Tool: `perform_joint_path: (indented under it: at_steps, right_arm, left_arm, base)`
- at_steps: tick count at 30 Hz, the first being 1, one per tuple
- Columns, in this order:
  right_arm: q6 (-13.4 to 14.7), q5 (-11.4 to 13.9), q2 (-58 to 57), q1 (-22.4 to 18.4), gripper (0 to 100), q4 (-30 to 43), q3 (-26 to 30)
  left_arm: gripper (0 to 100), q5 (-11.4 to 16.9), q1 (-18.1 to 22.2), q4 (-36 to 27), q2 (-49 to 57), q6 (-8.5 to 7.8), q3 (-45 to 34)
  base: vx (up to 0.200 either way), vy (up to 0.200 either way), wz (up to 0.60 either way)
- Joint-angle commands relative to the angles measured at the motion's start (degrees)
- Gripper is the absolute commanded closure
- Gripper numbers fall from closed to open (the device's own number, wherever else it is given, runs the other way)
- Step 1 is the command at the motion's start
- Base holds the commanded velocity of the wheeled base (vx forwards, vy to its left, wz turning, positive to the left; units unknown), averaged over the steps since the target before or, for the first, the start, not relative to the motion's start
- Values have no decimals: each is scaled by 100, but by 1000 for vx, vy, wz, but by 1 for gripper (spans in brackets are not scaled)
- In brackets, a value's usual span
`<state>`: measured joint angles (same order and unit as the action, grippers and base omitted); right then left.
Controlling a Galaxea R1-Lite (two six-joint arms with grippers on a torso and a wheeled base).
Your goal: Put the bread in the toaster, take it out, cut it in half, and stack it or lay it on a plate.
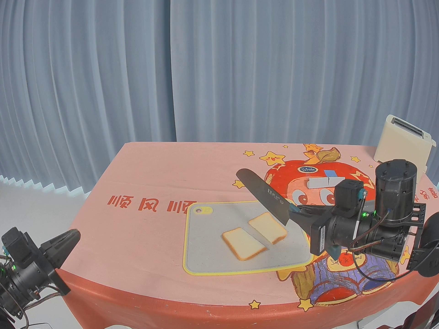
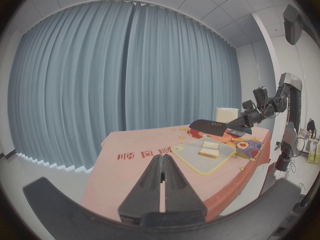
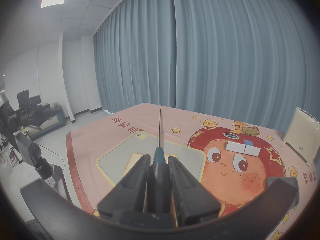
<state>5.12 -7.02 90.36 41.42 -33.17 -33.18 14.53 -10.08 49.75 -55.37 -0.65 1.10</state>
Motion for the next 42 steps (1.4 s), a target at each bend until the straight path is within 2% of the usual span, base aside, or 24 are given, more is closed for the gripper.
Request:
perform_joint_path:
  at_steps: [1, 3, 4, 5, 7, 10, 11, 13, 14, 15, 16, 20, 23, 24, 28, 31, 34, 36, 40, 42]
  right_arm:
    - [-2, -10, -203, -99, 100, -5, 14]
    - [-2, -10, -247, -135, 100, -5, 22]
    - [-2, -10, -255, -135, 100, 4, 22]
    - [7, -10, -291, -143, 100, -5, 22]
    - [7, -10, -361, -143, 100, 4, 22]
    - [-2, -10, -475, -196, 100, 4, 22]
    - [-2, -10, -519, -222, 100, 4, 22]
    - [-2, -10, -554, -240, 100, 4, 22]
    - [-2, -10, -598, -258, 100, 4, 22]
    - [-2, -10, -625, -258, 100, 4, 22]
    - [-2, -10, -625, -258, 100, 4, 22]
    - [7, -10, -677, -354, 100, 4, 22]
    - [7, -10, -677, -381, 100, 4, 22]
    - [7, -19, -677, -389, 100, 4, 22]
    - [7, -19, -677, -495, 100, 4, 22]
    - [7, -36, -677, -512, 100, 4, 22]
    - [15, -142, -677, -530, 100, 4, 14]
    - [-2, -300, -668, -627, 100, 4, -13]
    - [7, -344, -677, -644, 100, 4, -39]
    - [7, -335, -677, -750, 100, 4, -48]
  left_arm:
    - [100, -3, 402, -1398, 1828, -58, -110]
    - [100, -21, 411, -1943, 2276, -94, -110]
    - [100, -21, 411, -1943, 2276, -94, -110]
    - [100, -64, 463, -2382, 2654, -94, -110]
    - [100, -126, 613, -2848, 3120, -111, -110]
    - [100, -161, 780, -3551, 3718, -217, -110]
    - [100, -231, 868, -3982, 4043, -278, -110]
    - [100, -284, 920, -4237, 4236, -322, -110]
    - [100, -416, 1017, -4782, 4737, -410, -101]
    - [100, -486, 1035, -4957, 4948, -419, -39]
    - [100, -513, 1035, -4966, 5001, -419, -22]
    - [100, -1093, 1026, -5037, 5475, -384, -39]
    - [100, -1181, 1008, -4975, 5537, -305, -101]
    - [100, -1242, 1008, -4957, 5537, -217, -110]
    - [100, -1242, 1008, -4957, 5537, -138, -110]
    - [100, -1207, 1008, -4966, 5537, -164, -110]
    - [100, -1207, 1026, -4975, 5537, -164, -110]
    - [100, -1225, 1026, -4975, 5537, -164, -101]
    - [100, -1225, 1017, -4975, 5537, -164, -101]
    - [100, -1260, 1026, -4984, 5537, -85, -101]
  base:
    - [0, 0, 0]
    - [0, 0, 0]
    - [0, 0, 0]
    - [0, 0, 0]
    - [0, 0, 0]
    - [0, 0, 0]
    - [0, 0, 0]
    - [0, 0, 0]
    - [0, 0, 0]
    - [0, 0, 0]
    - [0, 0, 0]
    - [0, 0, 0]
    - [0, 0, 0]
    - [0, 0, 0]
    - [0, 0, 0]
    - [0, 0, 0]
    - [0, 0, 0]
    - [0, 0, 0]
    - [0, 0, 0]
    - [0, 0, 0]
